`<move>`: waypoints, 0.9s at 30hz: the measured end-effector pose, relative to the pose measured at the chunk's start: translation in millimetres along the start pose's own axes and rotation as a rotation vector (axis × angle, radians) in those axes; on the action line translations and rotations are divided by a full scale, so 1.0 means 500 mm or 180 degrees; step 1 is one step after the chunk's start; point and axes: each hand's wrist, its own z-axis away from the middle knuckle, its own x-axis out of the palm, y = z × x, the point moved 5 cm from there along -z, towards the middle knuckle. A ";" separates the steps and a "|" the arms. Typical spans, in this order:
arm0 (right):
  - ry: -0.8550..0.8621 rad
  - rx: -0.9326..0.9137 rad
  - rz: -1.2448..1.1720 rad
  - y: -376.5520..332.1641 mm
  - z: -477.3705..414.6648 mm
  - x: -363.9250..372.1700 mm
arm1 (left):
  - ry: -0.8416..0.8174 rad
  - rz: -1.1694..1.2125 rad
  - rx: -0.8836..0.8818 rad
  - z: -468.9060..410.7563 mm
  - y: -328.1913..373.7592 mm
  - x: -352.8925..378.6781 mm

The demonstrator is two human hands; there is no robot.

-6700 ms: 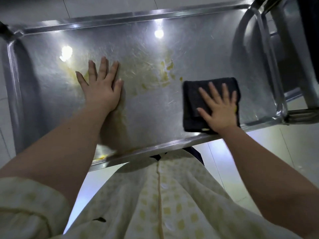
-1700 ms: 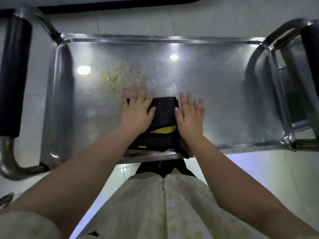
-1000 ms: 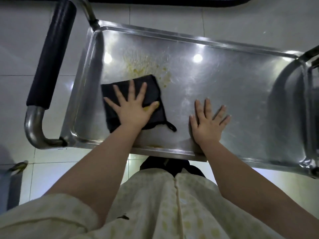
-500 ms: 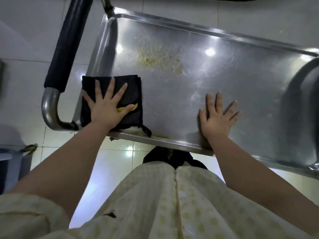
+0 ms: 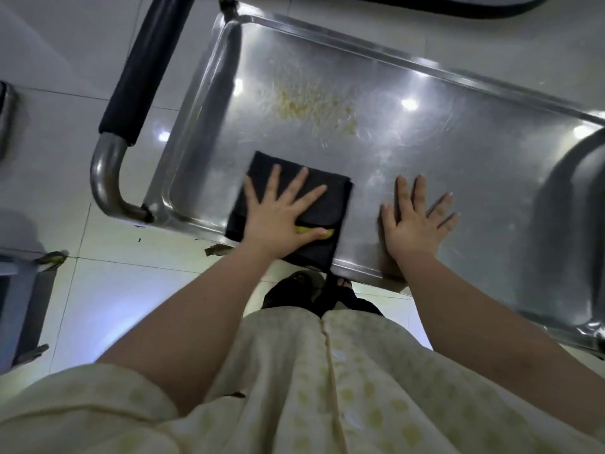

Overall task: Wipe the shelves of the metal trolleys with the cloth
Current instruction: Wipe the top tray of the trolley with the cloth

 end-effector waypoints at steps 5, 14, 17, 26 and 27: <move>0.0027 0.0036 -0.0026 -0.002 0.003 -0.003 | -0.0308 -0.0184 -0.0910 0.063 -0.279 -0.019; 0.0056 0.0090 0.0075 -0.004 0.004 -0.002 | -0.0239 -0.0012 0.0248 0.008 0.086 0.011; 0.0023 0.0038 0.0055 0.004 0.000 -0.007 | -0.0222 -0.0029 0.0406 0.012 0.156 0.017; -0.0006 -0.0007 -0.0040 0.000 0.000 -0.008 | -0.0256 0.0050 -0.0437 0.066 -0.241 -0.019; -0.0021 0.0004 -0.0016 0.001 -0.001 -0.008 | -0.0281 0.0065 -0.0417 0.066 -0.258 -0.018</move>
